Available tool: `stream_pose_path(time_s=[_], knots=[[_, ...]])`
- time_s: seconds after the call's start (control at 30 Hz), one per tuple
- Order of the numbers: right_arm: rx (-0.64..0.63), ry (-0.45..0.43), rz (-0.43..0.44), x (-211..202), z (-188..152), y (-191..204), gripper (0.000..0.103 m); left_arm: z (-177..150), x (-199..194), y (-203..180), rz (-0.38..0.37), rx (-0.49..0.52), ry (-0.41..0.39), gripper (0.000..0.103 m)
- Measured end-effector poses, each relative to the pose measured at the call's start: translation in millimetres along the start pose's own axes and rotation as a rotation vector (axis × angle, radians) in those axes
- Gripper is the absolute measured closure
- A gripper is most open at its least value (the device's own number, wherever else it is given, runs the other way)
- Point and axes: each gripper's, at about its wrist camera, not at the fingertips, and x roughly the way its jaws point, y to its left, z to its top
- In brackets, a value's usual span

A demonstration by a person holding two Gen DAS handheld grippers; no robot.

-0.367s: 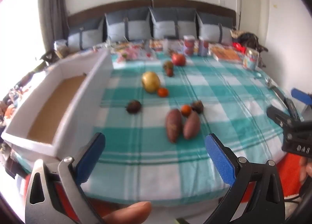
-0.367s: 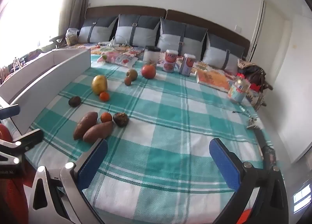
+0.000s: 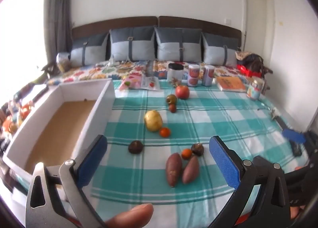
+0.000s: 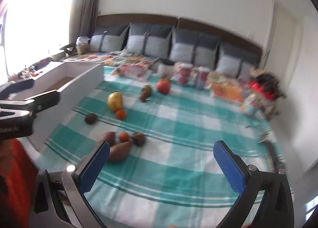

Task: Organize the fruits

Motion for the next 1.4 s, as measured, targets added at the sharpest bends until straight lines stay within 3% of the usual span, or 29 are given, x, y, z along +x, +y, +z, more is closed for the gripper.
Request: stream_pose_path(time_s=[0.13, 0.3, 0.4, 0.47, 0.57, 0.67, 0.83, 1.2, 1.4], knots=[[-0.005, 0.060, -0.035, 12, -5, 6, 0.000, -37, 7, 5, 0.084, -0.059, 0.029, 0.000], [0.132, -0.062, -0.201, 8, -46, 10, 0.000, -86, 27, 7, 0.126, -0.029, 0.127, 0.000], [0.031, -0.035, -0.207, 19, -60, 12, 0.000, -94, 30, 7, 0.124, 0.004, 0.125, 0.000], [-0.011, -0.048, -0.256, 22, -66, 13, 0.000, -93, 30, 7, 0.120, 0.004, 0.114, 0.000], [0.026, -0.076, -0.238, 20, -67, 9, 0.000, -90, 26, 6, 0.117, -0.011, 0.083, 0.000], [-0.015, -0.115, -0.245, 15, -66, 15, 0.000, -89, 24, 8, 0.124, -0.020, 0.071, 0.000], [-0.034, -0.098, -0.207, 19, -70, 22, 0.000, -90, 27, 11, 0.137, -0.049, 0.085, 0.000], [-0.028, -0.091, -0.170, 20, -75, 22, 0.000, -95, 25, -6, 0.142, 0.009, 0.061, 0.000], [0.031, -0.145, -0.138, 12, -75, 14, 0.000, -99, 26, -15, 0.137, 0.027, 0.072, 0.000]])
